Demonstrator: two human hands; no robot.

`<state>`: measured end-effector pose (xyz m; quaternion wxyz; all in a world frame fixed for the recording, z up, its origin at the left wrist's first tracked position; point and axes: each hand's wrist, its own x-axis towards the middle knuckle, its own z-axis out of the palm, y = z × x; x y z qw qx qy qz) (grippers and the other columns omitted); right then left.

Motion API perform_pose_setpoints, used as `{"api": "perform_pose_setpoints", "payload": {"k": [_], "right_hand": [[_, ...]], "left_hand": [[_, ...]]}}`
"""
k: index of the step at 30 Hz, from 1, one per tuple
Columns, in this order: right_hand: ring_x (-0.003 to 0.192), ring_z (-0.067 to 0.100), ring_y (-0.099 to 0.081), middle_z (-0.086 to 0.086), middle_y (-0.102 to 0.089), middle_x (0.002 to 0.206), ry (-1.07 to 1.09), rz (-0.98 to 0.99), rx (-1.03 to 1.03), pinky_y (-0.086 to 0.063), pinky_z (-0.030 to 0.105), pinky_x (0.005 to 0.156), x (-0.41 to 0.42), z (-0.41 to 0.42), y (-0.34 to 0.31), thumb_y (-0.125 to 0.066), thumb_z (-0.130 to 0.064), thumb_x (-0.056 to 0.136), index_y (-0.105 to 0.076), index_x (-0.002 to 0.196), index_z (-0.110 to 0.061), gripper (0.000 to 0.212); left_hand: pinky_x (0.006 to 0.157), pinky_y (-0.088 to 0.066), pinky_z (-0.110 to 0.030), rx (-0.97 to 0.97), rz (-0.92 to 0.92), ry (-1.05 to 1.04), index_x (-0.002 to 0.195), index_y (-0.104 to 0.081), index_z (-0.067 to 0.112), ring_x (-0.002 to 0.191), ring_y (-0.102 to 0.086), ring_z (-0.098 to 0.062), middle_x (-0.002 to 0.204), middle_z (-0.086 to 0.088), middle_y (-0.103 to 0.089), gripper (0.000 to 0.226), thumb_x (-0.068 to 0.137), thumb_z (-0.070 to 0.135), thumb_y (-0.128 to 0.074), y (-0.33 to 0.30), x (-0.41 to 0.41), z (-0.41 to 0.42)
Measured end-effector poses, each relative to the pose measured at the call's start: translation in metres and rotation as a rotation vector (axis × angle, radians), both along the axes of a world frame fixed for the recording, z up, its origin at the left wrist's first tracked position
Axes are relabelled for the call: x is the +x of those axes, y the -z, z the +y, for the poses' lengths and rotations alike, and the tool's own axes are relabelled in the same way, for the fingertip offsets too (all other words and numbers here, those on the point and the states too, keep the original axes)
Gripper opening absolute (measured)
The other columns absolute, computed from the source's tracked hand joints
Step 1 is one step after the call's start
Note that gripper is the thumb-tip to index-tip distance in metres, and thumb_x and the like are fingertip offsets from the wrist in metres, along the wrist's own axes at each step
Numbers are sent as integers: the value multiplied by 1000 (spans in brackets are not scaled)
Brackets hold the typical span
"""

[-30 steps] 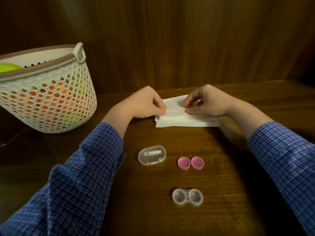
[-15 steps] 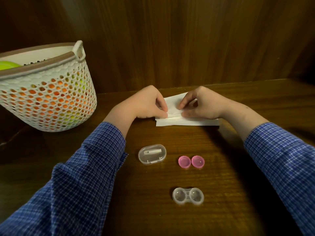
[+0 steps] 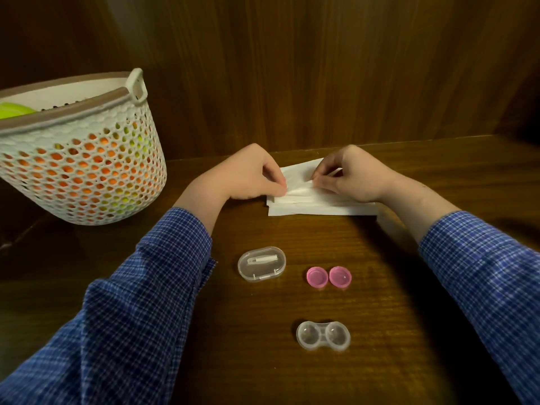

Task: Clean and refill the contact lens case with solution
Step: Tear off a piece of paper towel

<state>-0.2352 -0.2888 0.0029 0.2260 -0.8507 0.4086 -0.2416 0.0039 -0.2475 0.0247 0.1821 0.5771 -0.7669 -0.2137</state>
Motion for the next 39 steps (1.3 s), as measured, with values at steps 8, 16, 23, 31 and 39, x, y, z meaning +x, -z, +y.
{"api": "perform_pose_setpoints", "payload": {"k": [8,16,23,31,39], "right_hand": [[97,8,-72,-1,-80,101,-17,-62,122,-53,13,84,-5,-1,-7,-76,-11,90,-83,98,-12,11],[93,13,-69,4,-79,97,102,-148,207,-49,18,78,0,-1,-3,-72,-9,92,-82,87,-14,12],[86,5,-71,-7,-78,90,19,-97,149,-51,13,75,-5,3,-8,-77,-19,90,-81,85,-25,8],[85,4,-68,-11,-75,87,50,-74,77,-48,11,73,-7,6,-9,-73,-18,93,-75,80,-32,20],[87,-2,-57,-9,-64,95,208,-271,-166,-42,12,78,7,12,-15,-60,-19,102,-69,102,-20,9]], "left_hand": [[79,-51,-18,-25,20,1,94,-82,32,96,-67,-5,98,17,-75,7,89,27,-81,-1,3,-1],[78,-52,-18,-25,28,-6,93,-82,33,95,-68,-4,95,18,-74,6,89,29,-81,1,4,-3],[85,-56,-24,-16,39,-3,92,-82,32,97,-68,-5,97,16,-75,5,89,29,-80,1,5,-3],[88,-59,-30,-25,68,-26,91,-81,33,96,-68,-7,96,14,-74,4,90,30,-79,0,4,-1],[90,-52,-28,-112,289,-134,115,-72,31,108,-64,-4,115,14,-69,29,88,41,-78,-5,-4,1]]}}
